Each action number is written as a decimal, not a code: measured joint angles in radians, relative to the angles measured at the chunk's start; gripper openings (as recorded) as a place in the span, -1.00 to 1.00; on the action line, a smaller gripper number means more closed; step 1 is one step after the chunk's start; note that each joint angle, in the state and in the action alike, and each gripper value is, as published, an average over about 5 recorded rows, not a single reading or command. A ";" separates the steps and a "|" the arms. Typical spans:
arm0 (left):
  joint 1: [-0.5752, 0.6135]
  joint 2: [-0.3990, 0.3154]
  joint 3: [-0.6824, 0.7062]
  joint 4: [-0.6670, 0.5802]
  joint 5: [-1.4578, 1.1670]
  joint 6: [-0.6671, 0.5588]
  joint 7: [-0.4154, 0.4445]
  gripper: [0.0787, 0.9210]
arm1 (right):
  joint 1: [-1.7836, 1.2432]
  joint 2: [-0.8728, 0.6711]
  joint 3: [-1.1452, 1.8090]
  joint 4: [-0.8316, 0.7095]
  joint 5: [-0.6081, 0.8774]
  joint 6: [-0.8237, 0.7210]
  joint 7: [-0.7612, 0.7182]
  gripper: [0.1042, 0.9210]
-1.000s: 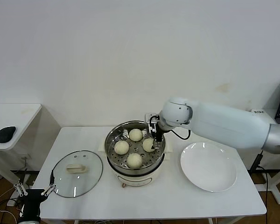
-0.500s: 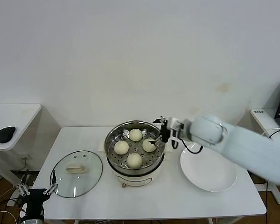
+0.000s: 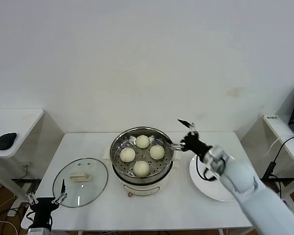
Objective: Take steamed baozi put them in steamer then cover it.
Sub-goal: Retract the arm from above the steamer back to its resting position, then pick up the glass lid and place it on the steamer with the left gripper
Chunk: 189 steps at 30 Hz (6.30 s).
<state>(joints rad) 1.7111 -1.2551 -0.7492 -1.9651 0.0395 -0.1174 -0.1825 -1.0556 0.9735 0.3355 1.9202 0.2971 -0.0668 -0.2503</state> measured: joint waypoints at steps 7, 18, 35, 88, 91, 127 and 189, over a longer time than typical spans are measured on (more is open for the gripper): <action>-0.002 0.038 0.007 0.033 0.194 0.012 0.040 0.77 | -0.299 0.212 0.302 0.035 -0.048 0.089 -0.014 0.76; -0.036 0.102 0.025 0.110 0.684 -0.008 0.070 0.77 | -0.541 0.407 0.549 0.048 -0.100 0.172 0.009 0.76; -0.237 0.165 0.096 0.313 1.047 -0.015 0.082 0.77 | -0.627 0.530 0.615 0.029 -0.152 0.221 0.020 0.76; -0.489 0.178 0.193 0.583 1.052 -0.050 0.029 -0.84 | -0.651 0.589 0.607 0.004 -0.217 0.236 0.009 0.76; -0.471 0.184 0.176 0.554 1.041 -0.045 0.024 -0.84 | -0.650 0.586 0.602 0.005 -0.223 0.239 0.009 0.76; -0.468 0.347 0.308 -0.032 0.849 0.378 0.266 -0.84 | -0.668 0.599 0.512 0.037 -0.349 0.257 0.043 0.76; -0.811 -0.072 0.794 0.156 1.320 0.601 0.517 -0.84 | -0.658 0.605 0.458 -0.030 -0.498 0.276 0.075 0.76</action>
<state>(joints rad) 0.9004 -1.3271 0.0450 -1.8088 1.3592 0.4833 0.3345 -1.7135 1.5782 0.7935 1.8904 -0.2009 0.2087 -0.1748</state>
